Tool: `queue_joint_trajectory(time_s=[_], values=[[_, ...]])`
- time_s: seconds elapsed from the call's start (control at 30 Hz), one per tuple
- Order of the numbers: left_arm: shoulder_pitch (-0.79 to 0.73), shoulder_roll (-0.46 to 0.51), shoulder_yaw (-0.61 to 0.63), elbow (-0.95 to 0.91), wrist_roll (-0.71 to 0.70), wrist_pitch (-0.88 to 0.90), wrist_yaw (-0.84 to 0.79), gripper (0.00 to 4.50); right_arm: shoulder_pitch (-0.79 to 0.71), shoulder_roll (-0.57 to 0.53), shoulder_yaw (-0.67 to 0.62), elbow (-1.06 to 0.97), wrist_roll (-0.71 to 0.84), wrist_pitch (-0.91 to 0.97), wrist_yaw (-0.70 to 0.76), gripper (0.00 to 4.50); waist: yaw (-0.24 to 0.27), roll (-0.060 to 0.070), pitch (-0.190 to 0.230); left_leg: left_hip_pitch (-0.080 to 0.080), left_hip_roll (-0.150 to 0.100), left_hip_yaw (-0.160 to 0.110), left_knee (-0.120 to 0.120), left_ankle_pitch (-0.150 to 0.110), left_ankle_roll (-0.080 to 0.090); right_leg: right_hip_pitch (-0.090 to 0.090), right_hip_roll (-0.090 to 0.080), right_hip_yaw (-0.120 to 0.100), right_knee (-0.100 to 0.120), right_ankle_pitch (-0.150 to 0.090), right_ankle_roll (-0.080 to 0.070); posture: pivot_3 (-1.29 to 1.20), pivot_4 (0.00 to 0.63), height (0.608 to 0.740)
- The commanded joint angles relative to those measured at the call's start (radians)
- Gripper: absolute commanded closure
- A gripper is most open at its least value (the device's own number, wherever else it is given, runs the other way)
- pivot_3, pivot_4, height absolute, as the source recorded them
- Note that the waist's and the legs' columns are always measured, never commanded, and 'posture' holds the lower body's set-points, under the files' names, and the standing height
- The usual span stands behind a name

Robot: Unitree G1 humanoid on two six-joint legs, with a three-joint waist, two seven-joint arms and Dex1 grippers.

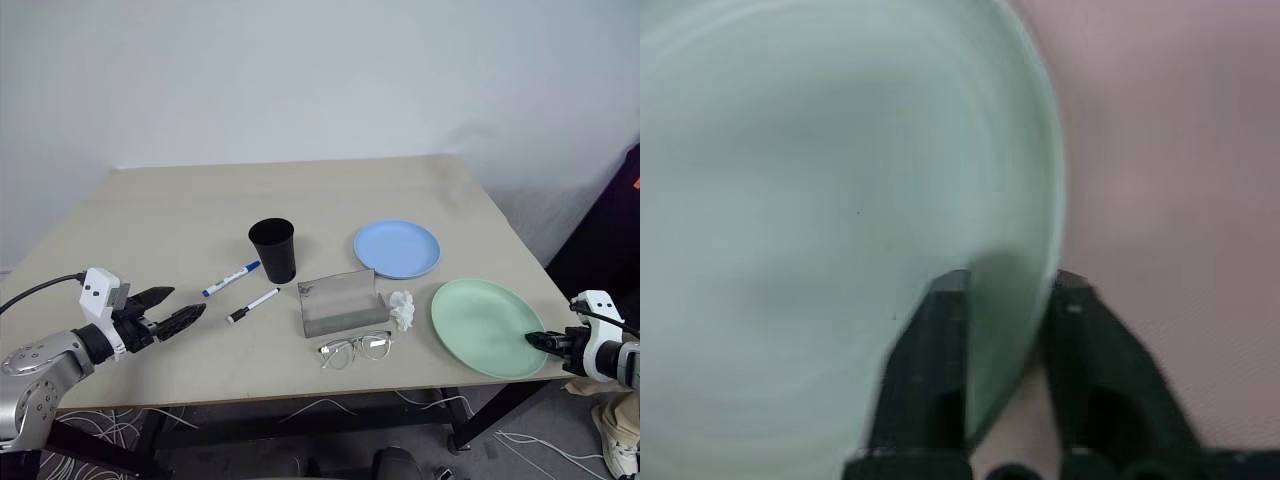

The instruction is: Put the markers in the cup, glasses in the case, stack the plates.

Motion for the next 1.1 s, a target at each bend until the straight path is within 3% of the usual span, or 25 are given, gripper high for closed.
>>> queue_joint_trajectory(time_s=[0.03, 0.43, 0.7, 0.8, 0.9, 1.1], values=[[-0.027, -0.002, 0.006, -0.004, -0.002, -0.024, 0.002, 0.0, -0.022, 0.011, -0.028, -0.036, 0.031, 0.071, -0.026, 4.48, 0.001, 0.0, 0.0, 0.0, 0.0, 0.0, 0.001, 0.0, 0.0, 0.0, 0.0, 0.0, 0.0, 0.0, 0.0, 0.0, 0.0, 0.727], [-0.058, -0.028, -0.025, 0.028, 0.016, -0.058, 0.015, 0.0, -0.206, 0.173, -0.226, -0.219, 0.258, 0.341, -0.225, 4.48, 0.0, 0.003, 0.001, -0.001, 0.004, 0.007, 0.001, -0.001, 0.001, -0.003, 0.0, 0.0, -0.001, 0.0, 0.0, 0.0, 0.0, 0.727], [-0.058, -0.029, -0.026, 0.027, 0.018, -0.069, 0.024, 0.0, -0.353, 0.447, -0.325, -0.338, 0.34, 0.419, -0.555, 4.48, 0.0, 0.003, 0.001, -0.001, 0.01, 0.017, 0.001, -0.003, 0.002, -0.005, 0.0, 0.0, -0.003, 0.0, 0.0, 0.0, 0.0, 0.727], [-0.055, -0.031, -0.019, 0.022, 0.015, -0.068, 0.031, 0.0, -0.434, 0.569, -0.282, -0.329, 0.301, 0.379, -0.699, 4.48, -0.002, 0.003, 0.0, -0.001, 0.01, 0.021, 0.001, -0.004, 0.002, -0.01, -0.001, 0.002, -0.003, 0.009, -0.013, 0.0, 0.0, 0.727], [-0.052, -0.036, -0.014, 0.014, 0.012, -0.067, 0.042, 0.0, -0.516, 0.643, -0.254, -0.241, 0.239, 0.288, -0.813, 4.48, -0.014, 0.002, 0.0, -0.004, 0.01, 0.023, 0.001, -0.005, 0.001, -0.015, 0.0, 0.004, -0.006, 0.032, -0.012, 0.0, 0.0, 0.727], [-0.028, -0.048, -0.009, -0.012, 0.01, -0.066, 0.066, 0.0, -0.659, 0.663, -0.221, 0.049, 0.146, 0.066, -0.878, 4.48, -0.024, 0.001, -0.001, -0.009, 0.011, 0.02, 0.002, -0.004, 0.002, -0.016, 0.016, 0.01, -0.005, 0.039, -0.022, 0.0, 0.0, 0.727]])
